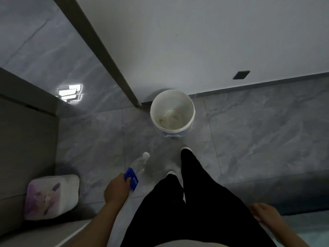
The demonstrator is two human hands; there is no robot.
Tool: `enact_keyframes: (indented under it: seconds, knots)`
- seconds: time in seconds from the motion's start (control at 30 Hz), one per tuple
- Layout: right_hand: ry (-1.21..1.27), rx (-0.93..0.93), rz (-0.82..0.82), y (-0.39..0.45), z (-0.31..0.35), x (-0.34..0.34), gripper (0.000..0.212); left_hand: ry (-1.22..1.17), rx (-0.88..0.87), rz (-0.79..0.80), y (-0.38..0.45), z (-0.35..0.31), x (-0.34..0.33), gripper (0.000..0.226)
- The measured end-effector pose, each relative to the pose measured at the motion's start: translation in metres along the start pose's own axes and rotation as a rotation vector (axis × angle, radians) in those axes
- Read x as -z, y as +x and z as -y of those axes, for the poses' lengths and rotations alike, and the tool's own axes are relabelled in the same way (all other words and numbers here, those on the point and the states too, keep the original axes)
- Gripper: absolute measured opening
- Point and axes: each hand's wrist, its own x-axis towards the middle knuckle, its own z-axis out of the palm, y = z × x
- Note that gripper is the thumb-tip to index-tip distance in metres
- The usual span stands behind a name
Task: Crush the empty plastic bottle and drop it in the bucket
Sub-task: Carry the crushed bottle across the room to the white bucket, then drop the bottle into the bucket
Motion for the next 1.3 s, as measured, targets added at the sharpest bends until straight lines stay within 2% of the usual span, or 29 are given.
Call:
enact_keyframes:
  seconds: [0.13,0.3,0.4,0.63,0.9,1.17,1.3]
  knots:
    - [0.026,-0.02,0.028,0.028,0.057,0.018,0.026,0.015,0.023,0.016,0.031,-0.036,0.011,0.026]
    - [0.009,0.087,0.009,0.072,0.154,0.043,0.025,-0.008,0.09,0.074,0.055,-0.067,0.016,0.024]
    - [0.004,0.154,0.027,0.097,0.214,0.053,0.028,-0.044,0.118,0.057,0.074,-0.085,0.018,0.023]
    - [-0.021,0.269,0.074,0.141,0.315,0.033,0.029,-0.15,0.136,0.031,0.138,-0.13,0.018,0.022]
    - [-0.056,0.322,0.07,0.211,0.371,-0.023,0.029,-0.238,0.049,0.06,0.242,-0.167,-0.008,0.023]
    - [-0.187,0.403,-0.003,0.312,0.399,-0.076,0.03,-0.145,-0.007,0.088,0.352,-0.195,-0.063,0.029]
    - [-0.244,0.485,-0.043,0.379,0.409,-0.105,0.039,-0.105,-0.014,0.143,0.413,-0.209,-0.106,0.031]
